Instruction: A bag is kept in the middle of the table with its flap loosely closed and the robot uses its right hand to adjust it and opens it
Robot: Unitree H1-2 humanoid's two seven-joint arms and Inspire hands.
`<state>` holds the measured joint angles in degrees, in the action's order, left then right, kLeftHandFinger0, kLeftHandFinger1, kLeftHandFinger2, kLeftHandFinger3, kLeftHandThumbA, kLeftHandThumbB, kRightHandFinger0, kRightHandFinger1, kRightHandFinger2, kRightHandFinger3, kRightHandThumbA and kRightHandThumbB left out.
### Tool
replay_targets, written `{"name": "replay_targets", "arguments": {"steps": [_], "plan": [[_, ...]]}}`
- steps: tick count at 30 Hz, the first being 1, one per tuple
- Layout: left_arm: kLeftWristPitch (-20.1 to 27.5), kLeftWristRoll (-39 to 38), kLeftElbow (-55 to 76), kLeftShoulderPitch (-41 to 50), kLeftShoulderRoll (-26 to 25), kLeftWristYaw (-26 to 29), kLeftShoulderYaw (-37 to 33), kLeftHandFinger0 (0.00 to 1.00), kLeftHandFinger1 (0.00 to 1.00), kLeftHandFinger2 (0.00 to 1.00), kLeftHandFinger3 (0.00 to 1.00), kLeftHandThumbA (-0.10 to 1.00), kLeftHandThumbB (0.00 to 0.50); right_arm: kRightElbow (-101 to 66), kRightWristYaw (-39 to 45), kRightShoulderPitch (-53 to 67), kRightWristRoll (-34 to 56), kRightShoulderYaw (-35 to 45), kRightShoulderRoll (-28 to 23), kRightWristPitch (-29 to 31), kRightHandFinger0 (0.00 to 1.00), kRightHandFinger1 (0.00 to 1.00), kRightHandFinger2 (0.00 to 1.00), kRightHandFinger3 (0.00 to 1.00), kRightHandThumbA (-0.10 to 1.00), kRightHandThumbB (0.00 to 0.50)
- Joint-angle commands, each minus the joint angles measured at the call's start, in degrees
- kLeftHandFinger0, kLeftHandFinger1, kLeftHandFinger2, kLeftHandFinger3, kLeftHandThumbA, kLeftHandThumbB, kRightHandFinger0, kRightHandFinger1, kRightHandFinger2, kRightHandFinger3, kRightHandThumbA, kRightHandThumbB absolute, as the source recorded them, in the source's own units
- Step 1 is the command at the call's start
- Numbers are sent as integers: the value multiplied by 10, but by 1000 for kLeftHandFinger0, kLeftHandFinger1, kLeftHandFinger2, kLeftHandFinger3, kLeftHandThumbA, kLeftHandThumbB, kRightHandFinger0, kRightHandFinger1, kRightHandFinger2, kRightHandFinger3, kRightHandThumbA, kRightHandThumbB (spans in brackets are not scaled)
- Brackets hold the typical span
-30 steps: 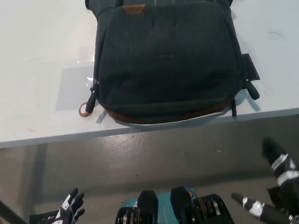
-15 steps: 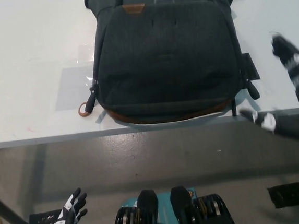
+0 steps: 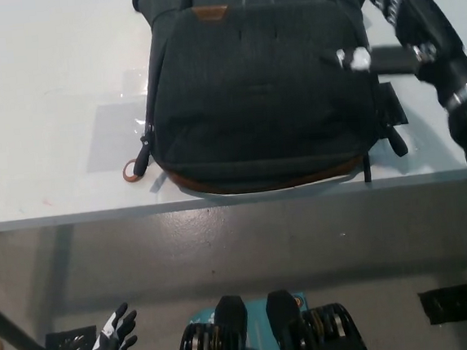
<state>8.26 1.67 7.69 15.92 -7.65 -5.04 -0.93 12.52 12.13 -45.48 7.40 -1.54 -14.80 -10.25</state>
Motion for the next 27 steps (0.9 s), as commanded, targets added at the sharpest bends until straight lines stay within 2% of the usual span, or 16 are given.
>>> {"name": "replay_targets", "arguments": {"steps": [1,6,10,15,16,18,19,21,25,27], "plan": [[26,4,7,9,1,0,-4,1000,1000,1000,1000,1000,25,58,51,-74,22,-4,-13,-33,1000,1000,1000,1000,1000,316],[25,4,8,13,2,0,-4,1000,1000,1000,1000,1000,32,131,71,-118,23,-1,-16,-17,1000,1000,1000,1000,1000,335],[31,-1,8,15,0,-3,-5,1000,1000,1000,1000,1000,33,179,77,-148,1,-10,-26,-14,1000,1000,1000,1000,1000,380],[29,-2,8,11,-2,-4,-3,1000,1000,1000,1000,1000,52,206,84,-162,-2,-11,-33,-13,1000,1000,1000,1000,1000,394],[28,-2,8,11,-3,-4,-3,1000,1000,1000,1000,1000,53,207,86,-161,0,-9,-33,-10,1000,1000,1000,1000,1000,374],[26,-2,10,11,-4,-5,-3,1000,1000,1000,1000,1000,58,209,111,-158,27,2,-31,-18,1000,1000,1000,1000,1000,337],[26,-2,11,11,-4,-5,-3,1000,1000,1000,1000,1000,57,210,115,-158,29,3,-31,-18,1000,1000,1000,1000,1000,336],[18,-4,13,9,-5,-8,-3,1000,1000,1000,1000,1000,60,211,148,-158,65,17,-27,-55,1000,1000,1000,1000,1000,320],[18,-10,12,8,-7,-11,-3,1000,1000,1000,1000,1000,76,198,194,-159,59,-9,-39,-107,1000,1000,1000,1000,1000,370],[17,-11,14,8,-8,-11,-3,1000,1000,1000,1000,1000,74,207,221,-166,35,-38,-52,-95,1000,1000,1000,1000,1000,383]]}}
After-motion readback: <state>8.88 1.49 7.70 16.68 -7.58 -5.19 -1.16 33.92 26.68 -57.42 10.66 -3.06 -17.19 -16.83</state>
